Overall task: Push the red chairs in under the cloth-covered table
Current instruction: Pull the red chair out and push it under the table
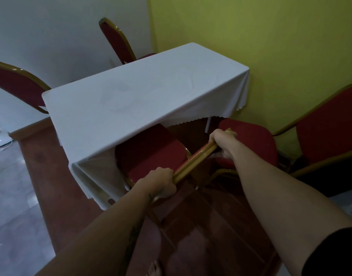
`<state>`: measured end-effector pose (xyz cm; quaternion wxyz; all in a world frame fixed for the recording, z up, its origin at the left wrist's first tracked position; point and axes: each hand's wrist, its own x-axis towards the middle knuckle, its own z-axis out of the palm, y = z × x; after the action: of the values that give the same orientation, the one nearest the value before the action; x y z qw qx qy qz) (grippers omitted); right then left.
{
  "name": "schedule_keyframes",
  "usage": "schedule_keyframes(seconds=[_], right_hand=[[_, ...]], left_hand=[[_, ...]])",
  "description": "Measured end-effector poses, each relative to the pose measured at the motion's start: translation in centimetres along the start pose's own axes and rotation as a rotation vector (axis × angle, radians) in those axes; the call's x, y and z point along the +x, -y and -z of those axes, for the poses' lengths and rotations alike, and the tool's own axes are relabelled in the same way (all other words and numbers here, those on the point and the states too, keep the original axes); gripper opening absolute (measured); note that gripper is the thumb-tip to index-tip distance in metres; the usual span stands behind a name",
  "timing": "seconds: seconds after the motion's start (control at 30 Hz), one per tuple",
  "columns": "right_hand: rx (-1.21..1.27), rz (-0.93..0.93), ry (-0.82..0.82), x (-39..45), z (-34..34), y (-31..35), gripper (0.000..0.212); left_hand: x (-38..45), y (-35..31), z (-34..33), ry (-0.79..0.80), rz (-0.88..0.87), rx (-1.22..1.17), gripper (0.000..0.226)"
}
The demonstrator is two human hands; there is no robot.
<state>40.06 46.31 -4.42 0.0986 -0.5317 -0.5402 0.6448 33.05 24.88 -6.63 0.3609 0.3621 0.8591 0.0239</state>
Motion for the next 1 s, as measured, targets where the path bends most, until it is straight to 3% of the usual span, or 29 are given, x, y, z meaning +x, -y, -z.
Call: schedule_keyframes(seconds=[0.23, 0.43, 0.57, 0.63, 0.73, 1.0], right_hand=[[-0.021, 0.012, -0.013, 0.2, -1.4, 0.4, 0.069], [-0.002, 0.011, 0.004, 0.0, -1.2, 0.2, 0.055], [-0.048, -0.031, 0.134, -0.5, 1.1, 0.3, 0.044], [-0.175, 0.002, 0.117, -0.6, 3.1, 0.4, 0.047], [-0.387, 0.084, 0.055, -0.4, 7.2, 1.1, 0.074], [-0.537, 0.118, -0.092, 2.4, 23.3, 6.0, 0.059]], left_hand=[[0.1, 1.1, 0.9, -0.004, -0.037, 0.002, 0.044], [0.3, 1.5, 1.8, 0.055, -0.055, 0.038, 0.046], [0.5, 0.4, 3.8, 0.067, -0.142, 0.054, 0.055], [0.6, -1.2, 5.5, 0.030, -0.221, 0.013, 0.059], [1.4, -5.5, 8.3, -0.024, -0.350, -0.033, 0.054], [6.6, -21.1, 12.3, -0.214, -0.581, 0.038, 0.041]])
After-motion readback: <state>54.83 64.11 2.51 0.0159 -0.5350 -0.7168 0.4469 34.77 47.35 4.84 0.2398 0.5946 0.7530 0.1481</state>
